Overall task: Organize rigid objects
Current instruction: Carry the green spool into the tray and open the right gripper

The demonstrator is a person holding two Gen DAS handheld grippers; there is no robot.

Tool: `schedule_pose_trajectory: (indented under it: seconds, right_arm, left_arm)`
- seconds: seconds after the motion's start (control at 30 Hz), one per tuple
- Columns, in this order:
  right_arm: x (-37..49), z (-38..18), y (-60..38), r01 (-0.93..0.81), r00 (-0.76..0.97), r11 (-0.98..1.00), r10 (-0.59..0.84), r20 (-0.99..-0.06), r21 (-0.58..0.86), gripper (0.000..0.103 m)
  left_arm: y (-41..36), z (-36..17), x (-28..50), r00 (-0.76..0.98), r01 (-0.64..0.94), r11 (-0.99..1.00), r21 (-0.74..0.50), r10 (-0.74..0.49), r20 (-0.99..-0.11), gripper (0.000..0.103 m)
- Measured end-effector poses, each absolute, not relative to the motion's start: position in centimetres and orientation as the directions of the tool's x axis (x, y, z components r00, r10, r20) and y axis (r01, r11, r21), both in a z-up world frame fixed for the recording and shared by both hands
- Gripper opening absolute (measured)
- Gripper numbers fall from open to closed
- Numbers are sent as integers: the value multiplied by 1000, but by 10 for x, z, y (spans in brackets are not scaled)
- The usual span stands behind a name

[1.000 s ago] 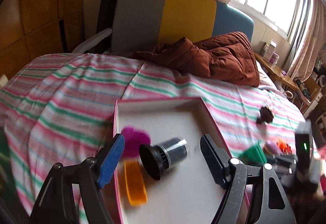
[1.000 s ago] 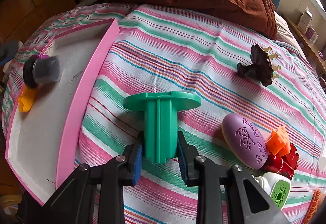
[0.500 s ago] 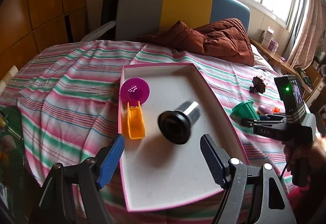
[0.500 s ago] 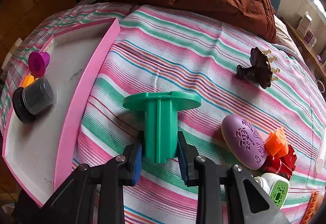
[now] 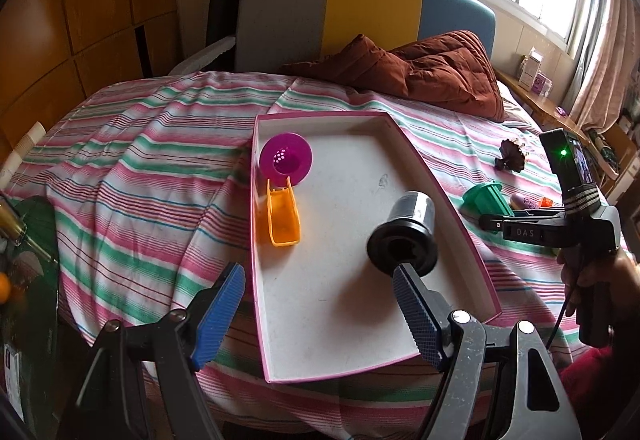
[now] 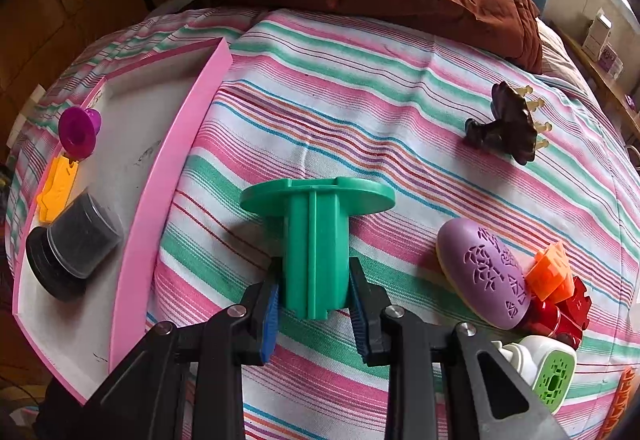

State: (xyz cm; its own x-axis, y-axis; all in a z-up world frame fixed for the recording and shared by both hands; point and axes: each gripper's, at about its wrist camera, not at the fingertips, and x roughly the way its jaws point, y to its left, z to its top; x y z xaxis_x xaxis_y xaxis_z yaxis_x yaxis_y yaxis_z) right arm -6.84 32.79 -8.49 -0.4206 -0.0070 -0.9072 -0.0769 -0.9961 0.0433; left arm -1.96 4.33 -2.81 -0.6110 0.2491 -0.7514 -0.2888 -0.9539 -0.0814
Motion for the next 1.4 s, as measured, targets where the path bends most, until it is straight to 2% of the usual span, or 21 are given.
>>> schedule_pose_trajectory:
  seconds: [0.77,1.4]
  right_arm:
    - [-60,-85,317,-47,-447,-998,52,-893,-34,29]
    - [-60,-80,312,-141,-442,-989,93,-892,-34,29]
  left_arm:
    - [37,-35,-22,-601,-262,-961,-89,235,-764,77]
    - [11,-36,-21,-610,-226,-967,-120,236,-756,77]
